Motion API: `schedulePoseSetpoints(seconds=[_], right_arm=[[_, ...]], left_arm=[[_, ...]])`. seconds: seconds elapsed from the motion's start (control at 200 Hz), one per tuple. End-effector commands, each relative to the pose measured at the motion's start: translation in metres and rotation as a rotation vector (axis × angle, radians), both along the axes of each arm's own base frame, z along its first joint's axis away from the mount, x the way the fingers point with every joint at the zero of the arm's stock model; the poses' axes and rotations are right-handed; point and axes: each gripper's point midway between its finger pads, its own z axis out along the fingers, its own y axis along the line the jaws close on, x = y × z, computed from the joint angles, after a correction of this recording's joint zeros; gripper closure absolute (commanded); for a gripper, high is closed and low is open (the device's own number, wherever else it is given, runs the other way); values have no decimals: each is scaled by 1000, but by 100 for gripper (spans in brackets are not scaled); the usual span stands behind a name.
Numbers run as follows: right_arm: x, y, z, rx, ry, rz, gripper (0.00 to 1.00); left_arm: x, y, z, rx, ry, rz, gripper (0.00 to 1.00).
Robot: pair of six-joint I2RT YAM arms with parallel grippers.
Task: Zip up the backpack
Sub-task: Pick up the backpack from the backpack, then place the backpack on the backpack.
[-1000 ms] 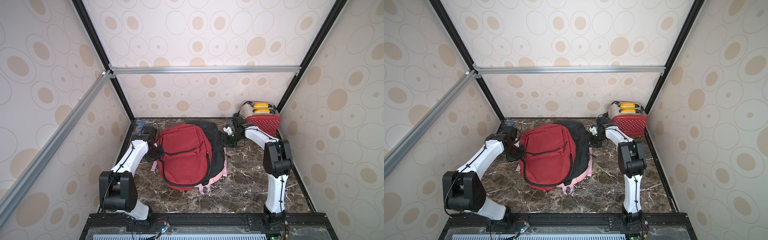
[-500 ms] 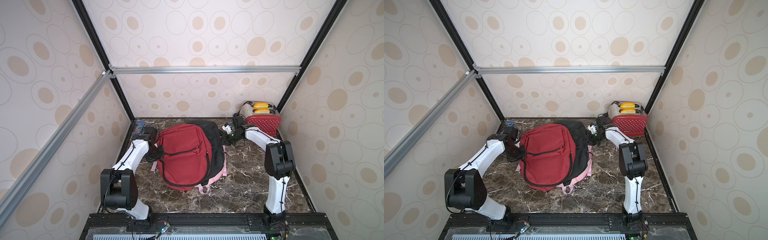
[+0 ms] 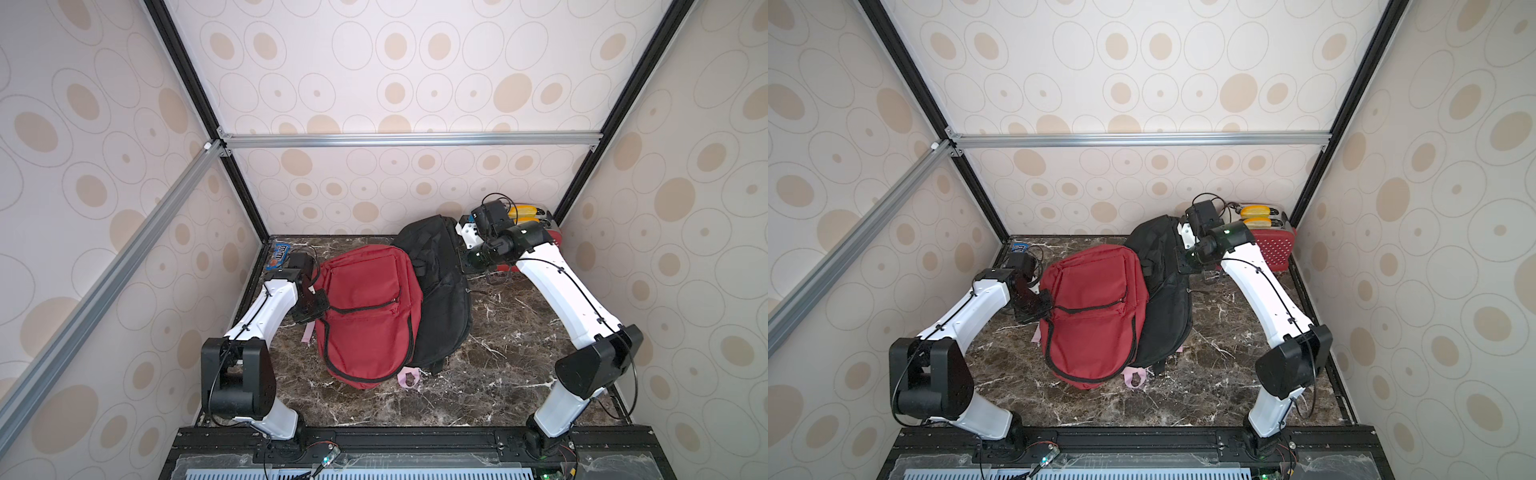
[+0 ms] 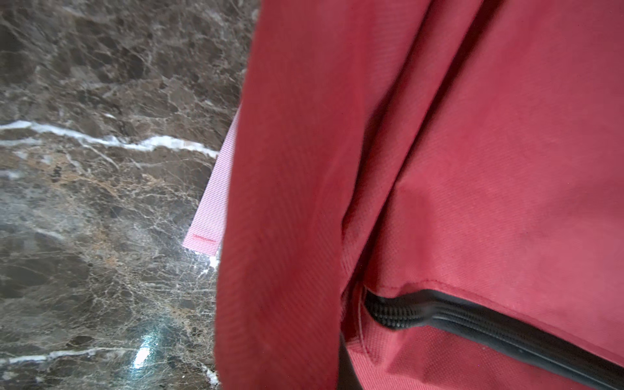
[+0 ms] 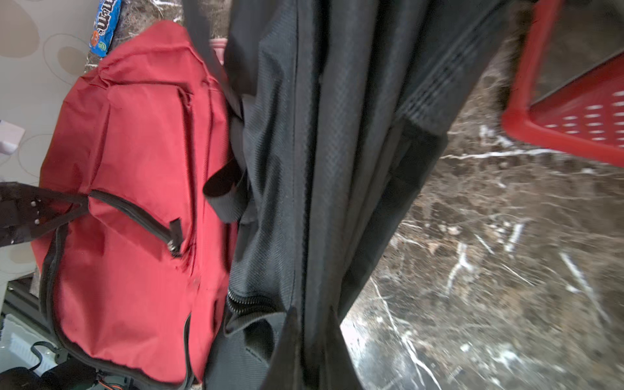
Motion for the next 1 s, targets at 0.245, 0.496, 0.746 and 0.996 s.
schedulePoseSetpoints(seconds=[0.245, 0.496, 0.746, 0.996], right_arm=[[-77, -7, 149, 175, -212, 108, 100], [-116, 15, 217, 480, -230, 212, 100], [-123, 78, 255, 954, -51, 368, 100], [-62, 74, 79, 643, 135, 163, 100]], left_arm=[[42, -28, -7, -177, -121, 51, 100], [70, -67, 24, -296, -275, 2, 100], [79, -102, 35, -533, -433, 62, 100], [61, -102, 35, -568, -455, 76, 100]])
